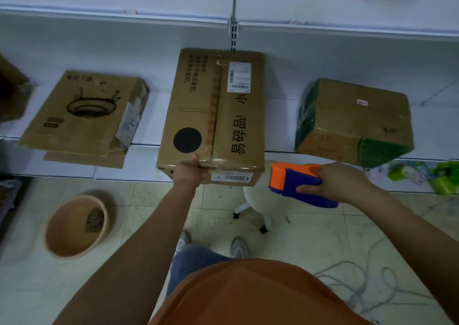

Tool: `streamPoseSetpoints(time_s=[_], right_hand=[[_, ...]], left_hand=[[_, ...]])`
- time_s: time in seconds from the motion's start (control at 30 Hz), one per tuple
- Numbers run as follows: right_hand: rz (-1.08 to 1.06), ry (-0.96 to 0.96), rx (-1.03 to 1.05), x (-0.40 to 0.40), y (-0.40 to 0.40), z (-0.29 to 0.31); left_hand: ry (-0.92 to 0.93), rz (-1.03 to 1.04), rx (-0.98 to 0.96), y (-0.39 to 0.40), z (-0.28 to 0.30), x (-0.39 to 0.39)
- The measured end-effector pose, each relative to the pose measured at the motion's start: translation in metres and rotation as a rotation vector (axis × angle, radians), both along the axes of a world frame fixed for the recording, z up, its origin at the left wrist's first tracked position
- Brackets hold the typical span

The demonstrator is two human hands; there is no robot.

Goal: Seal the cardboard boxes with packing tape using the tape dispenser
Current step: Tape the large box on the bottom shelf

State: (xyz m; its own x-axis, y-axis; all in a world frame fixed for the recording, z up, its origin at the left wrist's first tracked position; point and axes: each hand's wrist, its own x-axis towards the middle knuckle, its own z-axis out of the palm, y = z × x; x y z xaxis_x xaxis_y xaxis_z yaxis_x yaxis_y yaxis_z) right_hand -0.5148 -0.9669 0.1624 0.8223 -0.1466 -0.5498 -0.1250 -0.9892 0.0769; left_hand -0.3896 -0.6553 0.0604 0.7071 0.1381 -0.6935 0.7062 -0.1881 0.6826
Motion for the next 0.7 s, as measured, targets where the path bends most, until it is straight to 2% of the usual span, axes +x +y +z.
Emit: streamPoseSetpoints(time_s=[0.13,0.27,0.37,0.43,0.5,0.53,0.6,0.67,0.7], right_hand=[[-0.006,-0.05,-0.025,0.012,0.002,-0.011],[-0.078,-0.027,0.031,0.023,0.003,-0.023],[-0.08,-0.029,0.049,0.026,0.003,-0.026],[-0.059,-0.031,0.047,0.028,0.004,-0.028],[-0.037,-0.053,0.046,0.03,0.002,-0.03],[-0.028,-0.071,0.045,0.03,0.002,-0.031],[-0.016,-0.096,0.036,0.029,0.001,-0.033],[-0.02,-0.1,0.04,0.028,0.0,-0.034],[-0.027,-0.1,0.048,0.027,0.0,-0.034]], left_hand=[[0.004,0.003,-0.012,-0.003,0.002,-0.002],[0.022,-0.052,0.079,0.0,-0.003,0.0],[0.007,-0.071,0.049,0.0,0.004,-0.003],[-0.008,-0.313,0.231,0.002,0.003,0.0],[-0.043,-0.603,0.581,0.0,0.007,-0.005],[-0.103,-0.701,0.726,-0.004,0.016,-0.013],[-0.418,-0.825,0.916,-0.021,0.031,-0.028],[-0.811,-0.962,0.981,-0.046,0.037,-0.042],[-0.899,-1.061,0.981,-0.057,0.032,-0.044]])
